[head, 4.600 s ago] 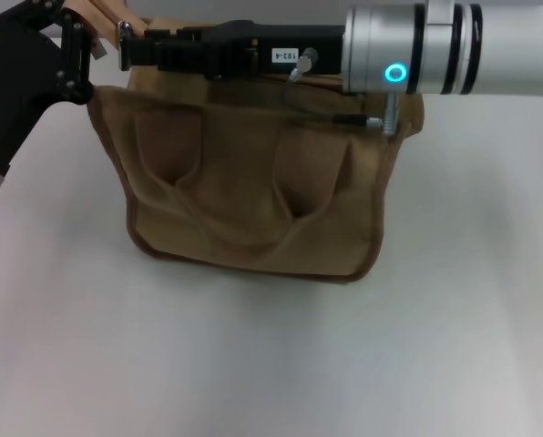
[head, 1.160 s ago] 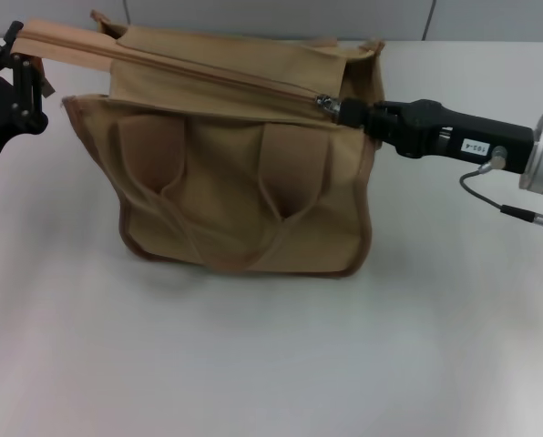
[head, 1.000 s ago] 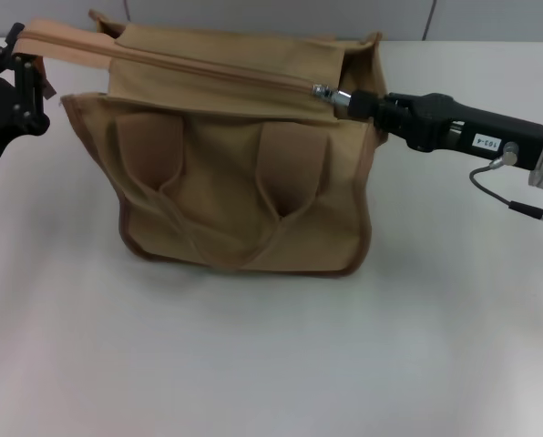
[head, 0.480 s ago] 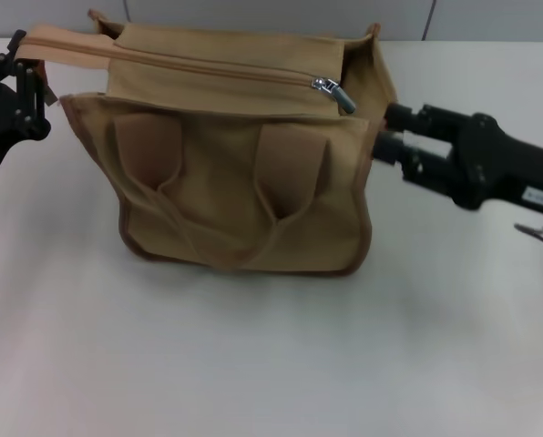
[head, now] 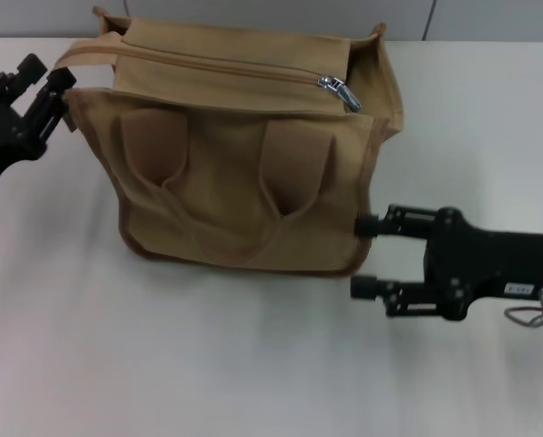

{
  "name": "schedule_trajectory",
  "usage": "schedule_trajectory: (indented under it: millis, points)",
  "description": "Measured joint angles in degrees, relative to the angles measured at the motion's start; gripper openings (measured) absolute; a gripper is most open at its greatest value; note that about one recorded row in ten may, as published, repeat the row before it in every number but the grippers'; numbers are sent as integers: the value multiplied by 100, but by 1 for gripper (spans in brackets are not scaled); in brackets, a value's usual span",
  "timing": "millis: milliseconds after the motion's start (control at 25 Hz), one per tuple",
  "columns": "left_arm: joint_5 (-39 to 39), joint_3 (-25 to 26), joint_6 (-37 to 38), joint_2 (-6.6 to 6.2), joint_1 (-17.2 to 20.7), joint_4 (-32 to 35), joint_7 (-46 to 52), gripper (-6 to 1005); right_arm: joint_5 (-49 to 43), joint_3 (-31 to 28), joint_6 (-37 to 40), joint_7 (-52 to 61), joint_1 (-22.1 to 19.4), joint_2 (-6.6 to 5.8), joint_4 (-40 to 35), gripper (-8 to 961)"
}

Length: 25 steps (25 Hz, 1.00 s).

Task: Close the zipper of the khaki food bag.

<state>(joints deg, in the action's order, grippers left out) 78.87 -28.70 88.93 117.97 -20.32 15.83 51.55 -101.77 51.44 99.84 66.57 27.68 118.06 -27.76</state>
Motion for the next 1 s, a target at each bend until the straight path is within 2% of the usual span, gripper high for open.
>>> schedule_trajectory:
  millis: [80, 120, 160, 240, 400, 440, 480, 640, 680, 840, 920, 1000]
  points:
    - [252, -1, 74, -39, 90, 274, 700, 293, -169, -1, -114, -1, 42, 14, 10, 735]
    - [509, -2, 255, -116, 155, 412, 1333, 328, -243, -2, -175, -1, 64, 19, 20, 743]
    - [509, -2, 255, -116, 155, 412, 1333, 362, -316, -3, -226, -1, 83, 35, 22, 751]
    - [844, -4, 627, -235, 198, 466, 1864, 431, -412, -3, -303, -2, 108, 62, 20, 759]
    - [1498, -9, 1359, -357, 224, 488, 2066, 604, -515, -2, -363, -34, 165, 77, 23, 759]
    - [1498, -9, 1359, -357, 224, 488, 2066, 651, -546, 1, -362, -52, 177, 77, 25, 758]
    - [1885, -13, 1644, -363, 226, 530, 1987, 697, -574, 3, -359, -88, 182, 78, 27, 758]
    - [2353, -20, 1841, -342, 210, 569, 1809, 783, -689, 6, -349, -200, 190, 91, 37, 758]
    - [2682, -52, 1879, -314, 170, 571, 1655, 805, -702, 6, -352, -205, 191, 92, 47, 758]
    - [2983, -256, 1882, -274, 103, 571, 1408, 803, -741, 22, -353, -221, 188, 94, 111, 757]
    - [3123, -664, 1844, -199, 39, 571, 1054, 802, -746, 58, -363, -281, 175, 98, 150, 757]
    - [3123, -664, 1844, -199, 39, 571, 1054, 801, -738, 72, -374, -413, 169, 101, 242, 757]
